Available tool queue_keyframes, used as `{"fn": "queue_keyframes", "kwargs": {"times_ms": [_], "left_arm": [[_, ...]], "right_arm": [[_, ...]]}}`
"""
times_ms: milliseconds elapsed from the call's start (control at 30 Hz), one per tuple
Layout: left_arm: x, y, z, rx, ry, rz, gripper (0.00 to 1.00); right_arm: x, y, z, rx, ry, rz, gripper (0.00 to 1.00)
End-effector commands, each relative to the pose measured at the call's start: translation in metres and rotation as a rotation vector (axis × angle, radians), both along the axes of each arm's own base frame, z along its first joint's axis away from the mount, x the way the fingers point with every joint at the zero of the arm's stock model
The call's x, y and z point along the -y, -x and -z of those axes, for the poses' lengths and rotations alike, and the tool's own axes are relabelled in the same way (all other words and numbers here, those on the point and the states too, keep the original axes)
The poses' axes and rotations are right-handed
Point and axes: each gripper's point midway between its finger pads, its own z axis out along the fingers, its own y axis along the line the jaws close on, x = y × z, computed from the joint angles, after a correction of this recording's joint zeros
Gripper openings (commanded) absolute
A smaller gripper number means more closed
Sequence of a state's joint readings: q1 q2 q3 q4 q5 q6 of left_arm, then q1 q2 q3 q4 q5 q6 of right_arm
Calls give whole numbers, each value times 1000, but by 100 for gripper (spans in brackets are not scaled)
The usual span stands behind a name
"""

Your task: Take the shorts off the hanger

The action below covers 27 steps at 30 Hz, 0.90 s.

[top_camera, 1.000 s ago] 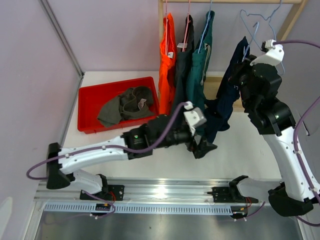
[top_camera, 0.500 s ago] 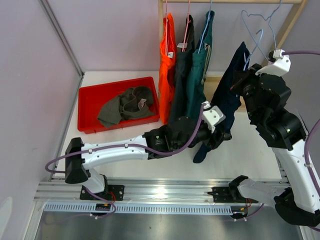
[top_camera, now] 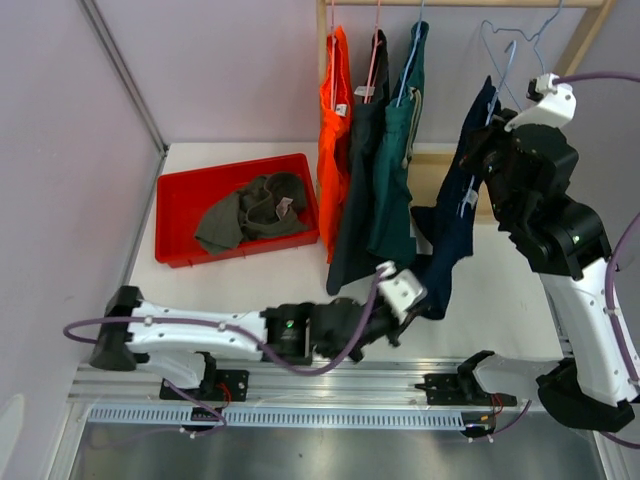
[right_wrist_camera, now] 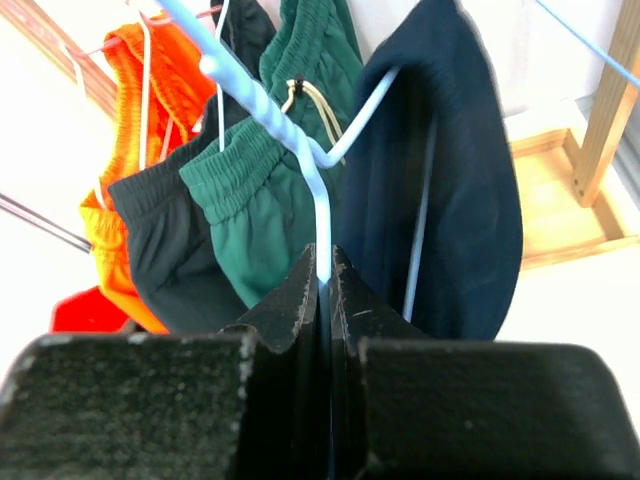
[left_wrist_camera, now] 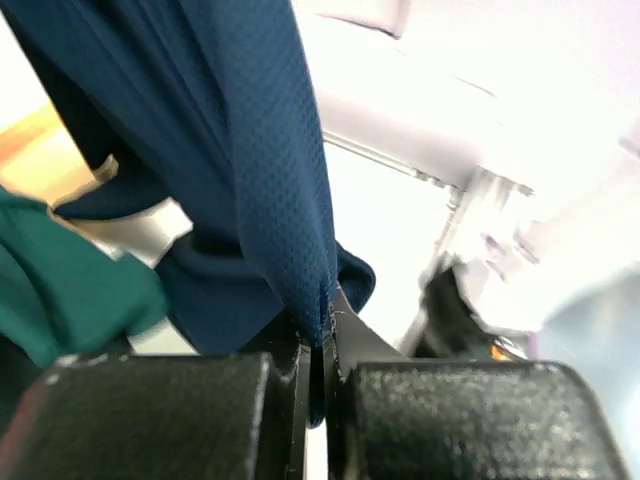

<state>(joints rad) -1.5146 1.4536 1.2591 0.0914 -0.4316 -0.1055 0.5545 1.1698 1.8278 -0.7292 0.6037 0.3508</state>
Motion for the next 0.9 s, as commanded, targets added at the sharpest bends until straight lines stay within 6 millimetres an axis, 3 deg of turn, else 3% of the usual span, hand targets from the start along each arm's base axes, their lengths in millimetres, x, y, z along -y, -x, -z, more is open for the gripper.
{"fn": "queue_keyframes", "kwargs": {"times_ms": [0, 33, 67, 267, 367, 400, 433, 467, 500, 533, 567, 600, 633, 667, 700, 767, 800, 867], "left_arm": [[-38, 49, 9, -70, 31, -2, 0], [-49, 54, 2, -81, 58, -4, 0], [-58, 59, 24, -101, 18, -14, 0], [-88, 49, 45, -114, -6, -104, 0], [-90, 27, 35, -79, -2, -185, 0], [-93, 4, 38, -71, -28, -244, 0], [-89, -5, 26, -70, -17, -239, 0], [-82, -19, 16, -62, -11, -257, 0], [-84, -45, 10, -48, -6, -310, 0], [-78, -56, -11, -20, 13, -308, 0], [-79, -82, -37, -5, 47, -357, 0], [-68, -97, -30, 12, 3, -379, 0], [-65, -109, -57, 43, 17, -387, 0], [-68, -131, -94, 60, 69, -425, 0], [-53, -147, -79, 69, 5, -438, 0], [-58, -172, -153, 116, 91, -479, 0], [-37, -190, -132, 112, 25, -487, 0], [-55, -205, -210, 168, 122, -521, 0]], "right_arm": [[22, 4, -75, 203, -65, 52, 0], [19, -3, -76, 195, -56, 49, 0], [20, -4, -80, 198, -54, 51, 0], [31, 5, -105, 241, -74, 58, 0], [28, 18, -104, 227, -111, 15, 0], [25, 23, -96, 198, -118, -10, 0], [17, 24, -86, 166, -162, -43, 0], [9, 41, -85, 167, -189, -122, 0], [3, 48, -77, 148, -210, -160, 0], [-6, 56, -70, 124, -265, -207, 0], [-14, 58, -50, 70, -273, -236, 0], [-15, 81, -48, 70, -302, -298, 0], [-17, 90, -42, 50, -346, -321, 0], [-19, 96, -24, -2, -346, -334, 0], [-15, 115, -24, 5, -369, -366, 0], [-12, 131, -16, -27, -394, -384, 0], [-13, 141, -18, -30, -401, -420, 0], [-11, 152, -18, -55, -401, -434, 0]]}}
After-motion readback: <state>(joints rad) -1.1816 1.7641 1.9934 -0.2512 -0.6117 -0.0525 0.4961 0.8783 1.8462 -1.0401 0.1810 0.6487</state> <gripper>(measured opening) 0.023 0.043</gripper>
